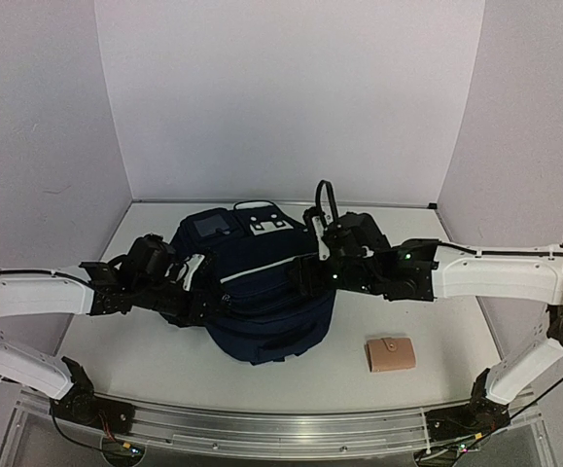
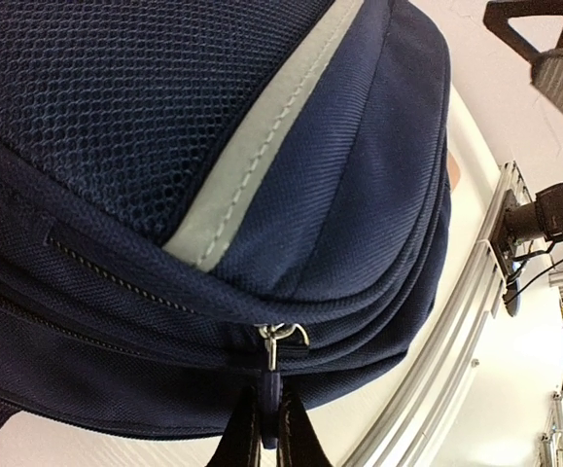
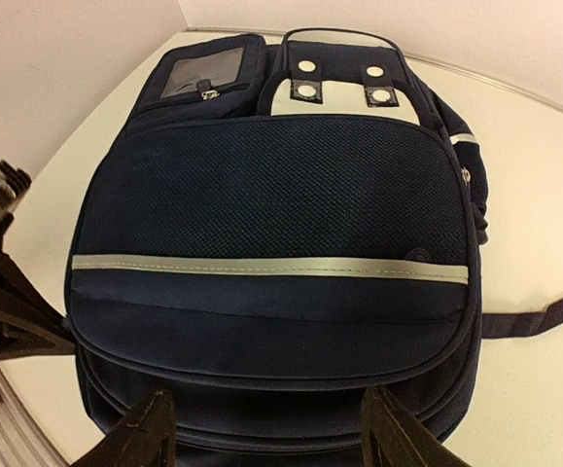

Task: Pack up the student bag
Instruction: Zip the student bag at the center of the board, then adjust the student bag at the center of the board.

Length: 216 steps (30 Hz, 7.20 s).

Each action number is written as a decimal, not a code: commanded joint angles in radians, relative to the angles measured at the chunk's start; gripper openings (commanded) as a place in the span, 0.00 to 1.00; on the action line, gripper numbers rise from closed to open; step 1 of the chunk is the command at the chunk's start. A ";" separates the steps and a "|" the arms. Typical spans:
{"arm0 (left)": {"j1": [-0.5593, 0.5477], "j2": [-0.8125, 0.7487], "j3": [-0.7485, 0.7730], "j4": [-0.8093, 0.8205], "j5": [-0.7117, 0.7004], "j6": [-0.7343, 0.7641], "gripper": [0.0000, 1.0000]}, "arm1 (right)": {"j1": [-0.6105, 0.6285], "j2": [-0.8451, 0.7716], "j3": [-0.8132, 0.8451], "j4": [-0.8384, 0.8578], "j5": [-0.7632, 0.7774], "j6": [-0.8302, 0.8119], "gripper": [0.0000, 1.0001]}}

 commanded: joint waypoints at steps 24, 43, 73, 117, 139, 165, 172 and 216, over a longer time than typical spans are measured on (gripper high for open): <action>0.001 0.112 0.323 -0.257 0.311 0.032 0.00 | 0.026 0.198 0.054 0.150 0.035 -0.430 0.08; -0.109 0.249 0.357 -0.041 0.204 -0.229 0.09 | 0.033 0.145 -0.021 0.280 0.006 -0.226 0.12; 0.110 -0.015 0.069 0.015 0.023 -0.488 0.85 | 0.175 0.165 0.130 -0.024 -0.032 0.208 0.45; 0.184 0.194 0.108 0.122 -0.105 -0.319 0.49 | -0.167 0.062 -0.079 0.010 0.087 0.101 0.00; -0.192 0.467 0.713 -0.204 -0.264 0.480 0.71 | -0.250 -0.069 -0.260 0.345 -0.353 0.036 0.00; -0.276 0.657 0.783 -0.097 -0.458 0.638 0.00 | -0.299 -0.135 -0.352 0.425 -0.307 0.081 0.00; -0.275 0.517 0.602 -0.122 -0.433 0.579 0.00 | -0.395 -0.090 -0.303 0.425 -0.399 0.027 0.00; 0.104 -0.077 0.267 -0.354 -0.308 -0.288 1.00 | -0.338 0.505 0.270 0.327 -0.801 -0.106 0.71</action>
